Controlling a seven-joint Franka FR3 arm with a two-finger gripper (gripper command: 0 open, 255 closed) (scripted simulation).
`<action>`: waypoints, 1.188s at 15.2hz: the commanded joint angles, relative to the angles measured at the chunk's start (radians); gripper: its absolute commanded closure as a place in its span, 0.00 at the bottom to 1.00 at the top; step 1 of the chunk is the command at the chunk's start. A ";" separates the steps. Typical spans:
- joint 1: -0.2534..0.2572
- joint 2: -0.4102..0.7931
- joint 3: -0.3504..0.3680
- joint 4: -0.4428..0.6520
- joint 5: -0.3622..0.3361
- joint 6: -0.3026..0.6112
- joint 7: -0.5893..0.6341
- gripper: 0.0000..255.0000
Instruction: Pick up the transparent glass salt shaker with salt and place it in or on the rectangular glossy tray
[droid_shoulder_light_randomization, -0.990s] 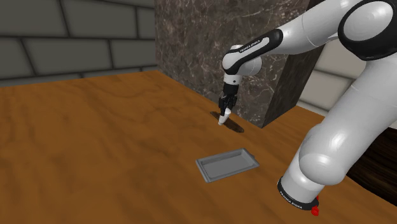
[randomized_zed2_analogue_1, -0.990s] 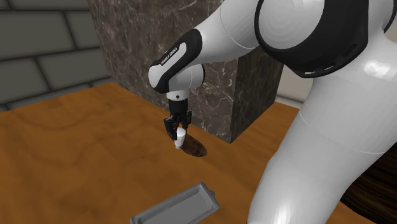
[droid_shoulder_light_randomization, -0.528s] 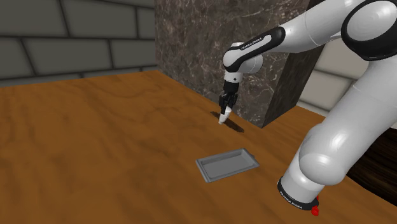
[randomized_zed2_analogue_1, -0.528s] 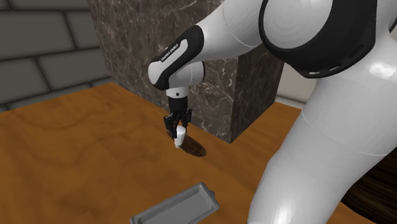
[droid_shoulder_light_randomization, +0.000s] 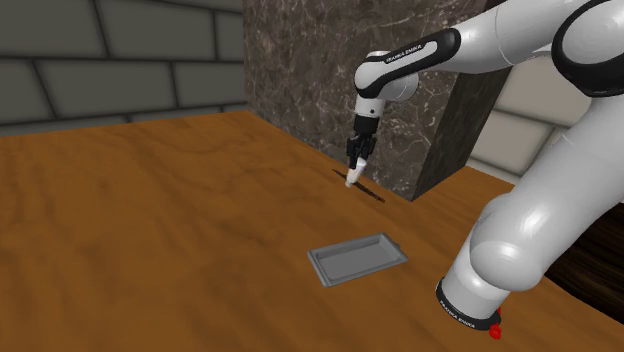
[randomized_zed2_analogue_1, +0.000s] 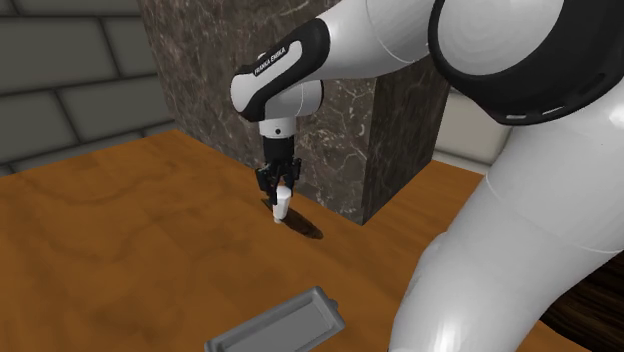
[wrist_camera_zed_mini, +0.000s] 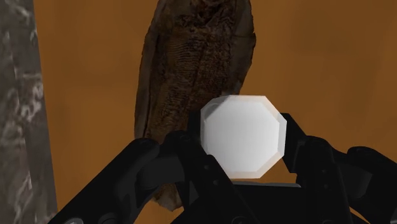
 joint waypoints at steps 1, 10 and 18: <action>0.000 -0.013 0.003 0.018 -0.004 -0.030 0.007 1.00; 0.003 -0.081 0.024 0.059 -0.019 -0.134 0.045 1.00; 0.025 -0.365 0.146 -0.157 -0.020 -0.186 0.211 1.00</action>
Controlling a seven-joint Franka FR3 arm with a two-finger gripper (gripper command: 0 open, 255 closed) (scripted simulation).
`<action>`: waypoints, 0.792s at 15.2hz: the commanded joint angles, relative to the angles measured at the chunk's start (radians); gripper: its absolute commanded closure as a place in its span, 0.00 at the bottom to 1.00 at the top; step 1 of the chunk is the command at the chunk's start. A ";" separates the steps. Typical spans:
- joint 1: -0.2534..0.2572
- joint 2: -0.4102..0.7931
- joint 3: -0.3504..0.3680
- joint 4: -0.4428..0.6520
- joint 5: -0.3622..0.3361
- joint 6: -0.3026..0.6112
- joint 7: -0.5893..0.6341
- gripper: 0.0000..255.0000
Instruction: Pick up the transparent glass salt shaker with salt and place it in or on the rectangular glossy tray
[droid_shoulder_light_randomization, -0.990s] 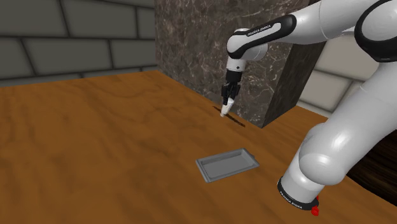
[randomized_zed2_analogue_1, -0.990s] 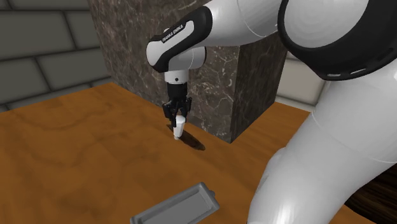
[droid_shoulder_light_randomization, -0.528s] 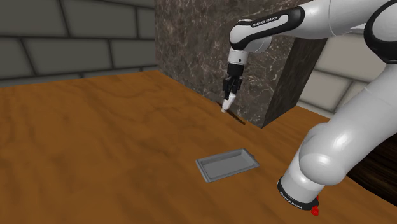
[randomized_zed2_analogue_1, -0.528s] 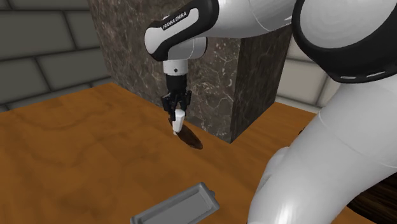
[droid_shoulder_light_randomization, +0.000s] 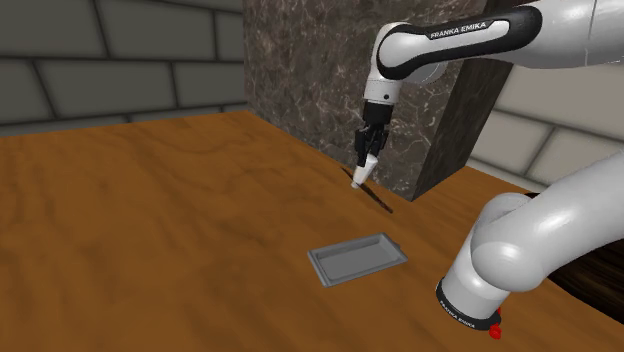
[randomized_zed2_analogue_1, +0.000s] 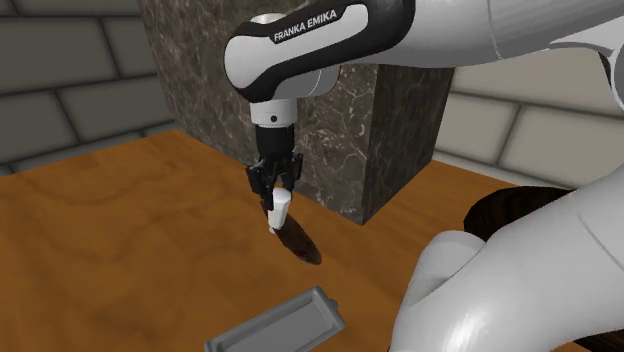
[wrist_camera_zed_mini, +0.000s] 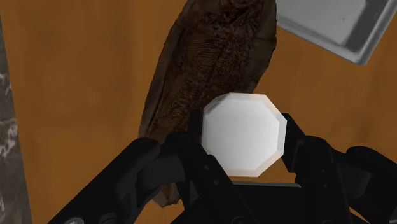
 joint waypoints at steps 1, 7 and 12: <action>0.007 -0.068 0.033 -0.045 0.009 -0.020 0.042 1.00; 0.041 -0.261 0.140 -0.154 0.071 -0.092 0.165 1.00; 0.086 -0.403 0.238 -0.212 0.151 -0.162 0.275 1.00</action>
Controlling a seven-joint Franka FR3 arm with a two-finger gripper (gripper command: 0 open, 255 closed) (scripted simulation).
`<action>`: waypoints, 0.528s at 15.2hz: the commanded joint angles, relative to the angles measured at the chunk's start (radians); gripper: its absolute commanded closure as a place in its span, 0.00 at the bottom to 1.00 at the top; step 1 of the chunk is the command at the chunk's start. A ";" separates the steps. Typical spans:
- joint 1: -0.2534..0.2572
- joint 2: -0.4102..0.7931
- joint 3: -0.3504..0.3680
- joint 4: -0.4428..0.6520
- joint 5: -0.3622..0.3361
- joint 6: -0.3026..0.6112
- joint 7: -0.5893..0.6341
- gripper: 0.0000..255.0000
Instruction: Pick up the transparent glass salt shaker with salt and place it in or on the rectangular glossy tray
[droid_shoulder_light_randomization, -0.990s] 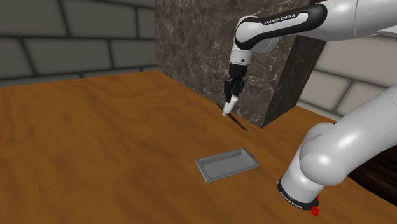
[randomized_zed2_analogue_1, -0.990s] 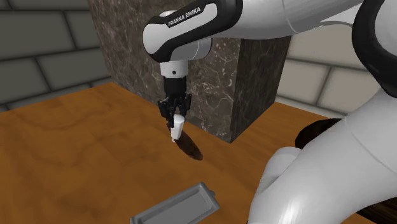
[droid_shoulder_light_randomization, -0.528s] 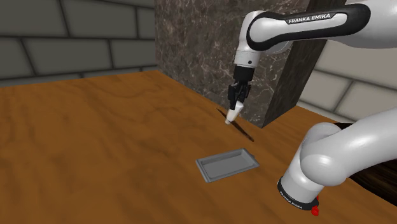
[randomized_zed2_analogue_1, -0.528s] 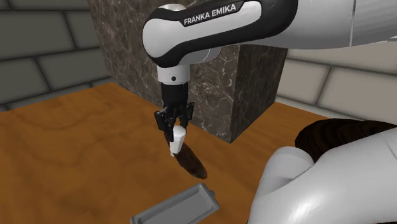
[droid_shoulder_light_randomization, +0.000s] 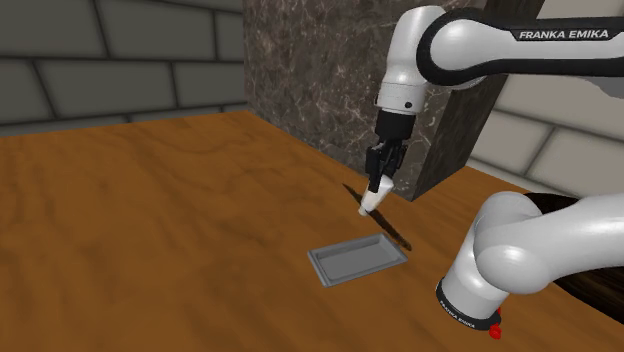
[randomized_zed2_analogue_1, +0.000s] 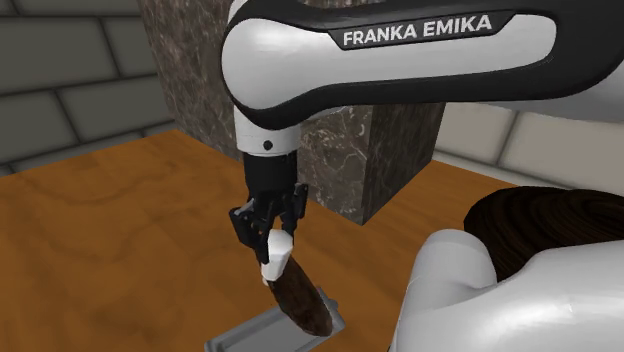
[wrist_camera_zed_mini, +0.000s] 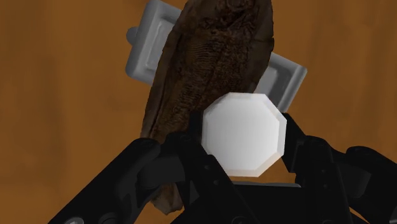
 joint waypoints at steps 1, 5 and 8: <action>0.021 -0.052 0.041 -0.011 0.036 -0.034 0.048 1.00; 0.032 -0.080 0.062 -0.060 0.057 -0.010 0.063 1.00; 0.032 -0.083 0.066 -0.102 0.060 0.028 0.057 1.00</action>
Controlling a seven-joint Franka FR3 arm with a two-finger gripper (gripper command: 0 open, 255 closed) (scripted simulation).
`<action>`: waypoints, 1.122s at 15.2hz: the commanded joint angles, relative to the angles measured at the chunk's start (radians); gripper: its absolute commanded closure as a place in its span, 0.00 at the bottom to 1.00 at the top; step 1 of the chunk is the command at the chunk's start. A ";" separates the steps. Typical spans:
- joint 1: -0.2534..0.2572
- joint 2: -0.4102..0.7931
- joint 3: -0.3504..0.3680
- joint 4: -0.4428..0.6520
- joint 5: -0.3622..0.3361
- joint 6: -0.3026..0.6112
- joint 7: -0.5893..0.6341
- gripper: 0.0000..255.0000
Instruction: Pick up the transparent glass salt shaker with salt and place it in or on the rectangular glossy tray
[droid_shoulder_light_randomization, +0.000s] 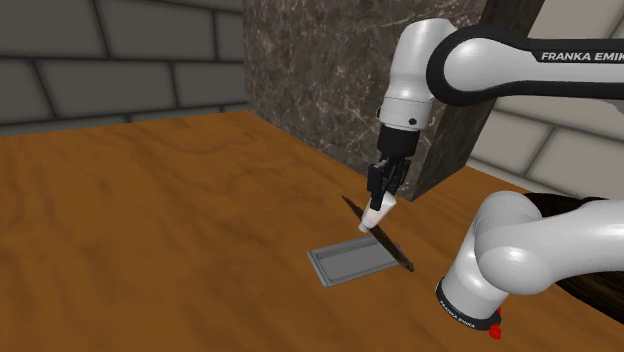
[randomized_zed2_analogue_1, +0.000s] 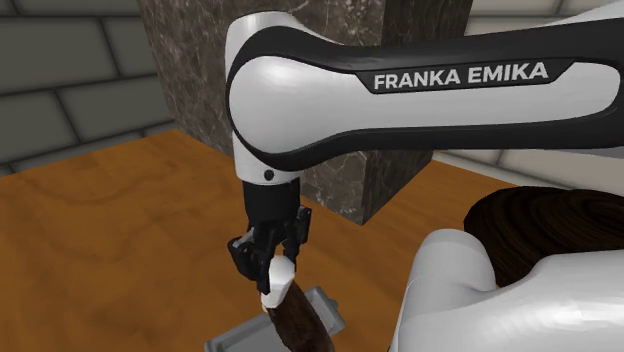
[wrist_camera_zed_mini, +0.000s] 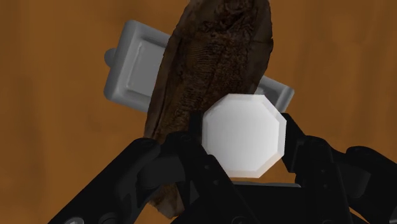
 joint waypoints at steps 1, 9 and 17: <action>0.001 0.004 0.003 -0.023 0.003 0.028 -0.004 1.00; 0.004 0.010 0.012 -0.127 0.015 0.137 -0.020 1.00; 0.009 0.031 0.021 -0.202 0.028 0.231 -0.035 1.00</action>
